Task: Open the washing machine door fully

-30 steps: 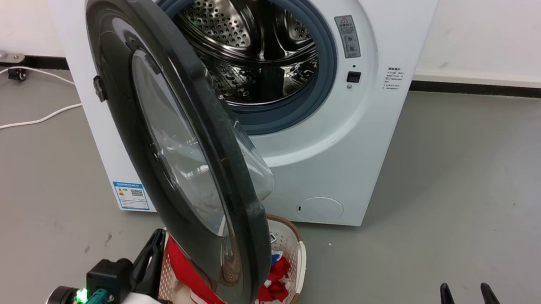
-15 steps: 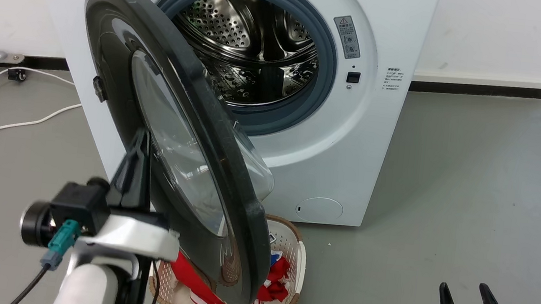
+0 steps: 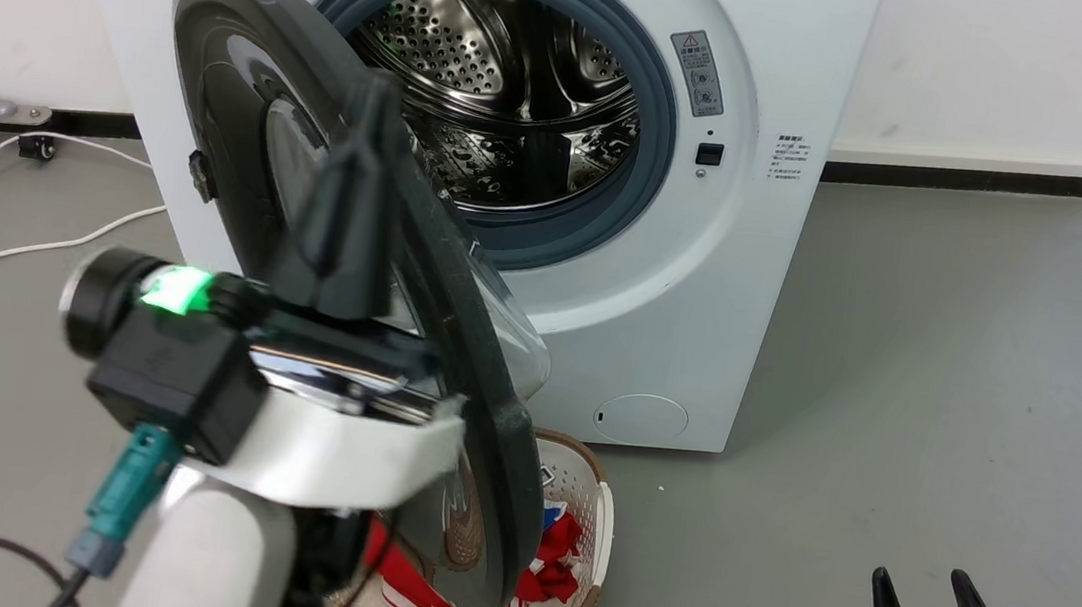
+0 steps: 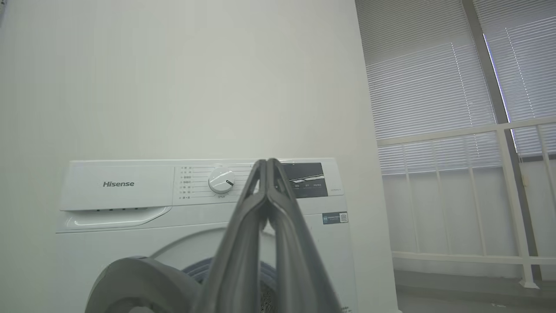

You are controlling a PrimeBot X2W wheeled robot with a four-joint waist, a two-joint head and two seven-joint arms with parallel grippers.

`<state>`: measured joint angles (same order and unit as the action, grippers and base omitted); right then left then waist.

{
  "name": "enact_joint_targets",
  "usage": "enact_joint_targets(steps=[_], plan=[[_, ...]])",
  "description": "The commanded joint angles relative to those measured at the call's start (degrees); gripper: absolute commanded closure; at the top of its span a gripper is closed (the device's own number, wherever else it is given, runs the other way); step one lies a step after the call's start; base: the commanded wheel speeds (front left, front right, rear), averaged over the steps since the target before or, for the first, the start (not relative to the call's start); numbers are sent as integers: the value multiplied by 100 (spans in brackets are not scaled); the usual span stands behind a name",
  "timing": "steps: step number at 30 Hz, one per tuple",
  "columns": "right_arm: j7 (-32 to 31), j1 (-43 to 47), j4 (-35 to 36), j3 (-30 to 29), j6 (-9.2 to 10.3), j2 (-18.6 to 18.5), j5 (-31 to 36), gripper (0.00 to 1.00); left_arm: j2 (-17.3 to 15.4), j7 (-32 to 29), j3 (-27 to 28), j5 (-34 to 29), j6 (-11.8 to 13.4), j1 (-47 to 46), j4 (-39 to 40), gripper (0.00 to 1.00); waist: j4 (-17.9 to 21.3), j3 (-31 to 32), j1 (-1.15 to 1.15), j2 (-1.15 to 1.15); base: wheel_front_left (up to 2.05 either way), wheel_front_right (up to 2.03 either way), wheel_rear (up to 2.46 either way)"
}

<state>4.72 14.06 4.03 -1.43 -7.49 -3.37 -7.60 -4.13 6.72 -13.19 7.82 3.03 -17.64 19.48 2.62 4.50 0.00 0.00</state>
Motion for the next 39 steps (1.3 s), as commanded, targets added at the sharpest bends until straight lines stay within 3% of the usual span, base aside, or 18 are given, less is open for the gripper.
enact_joint_targets(steps=[1,13,21,28,39], plan=[[25,-93,-17,11,-1,26,-13,0,36,-87,-175,50,-47,-60,76,100,7,-4,0,0,0,0,0],[51,-62,-144,-21,-1,35,-46,0,112,-839,-1840,757,-98,494,103,100,-90,-60,0,0,0,0,0],[53,-140,-229,-3,-1,38,-73,0,63,-1250,-2531,1033,-129,1226,-320,100,-199,-136,0,0,0,0,0],[68,-205,-326,42,-1,37,-97,0,-56,-1344,-2521,1121,14,1513,-1055,100,-189,-204,0,0,0,0,0],[47,-282,-437,66,-1,30,-160,0,14,-1037,-2086,1254,318,1162,-2051,100,-44,-261,0,0,0,0,0]])
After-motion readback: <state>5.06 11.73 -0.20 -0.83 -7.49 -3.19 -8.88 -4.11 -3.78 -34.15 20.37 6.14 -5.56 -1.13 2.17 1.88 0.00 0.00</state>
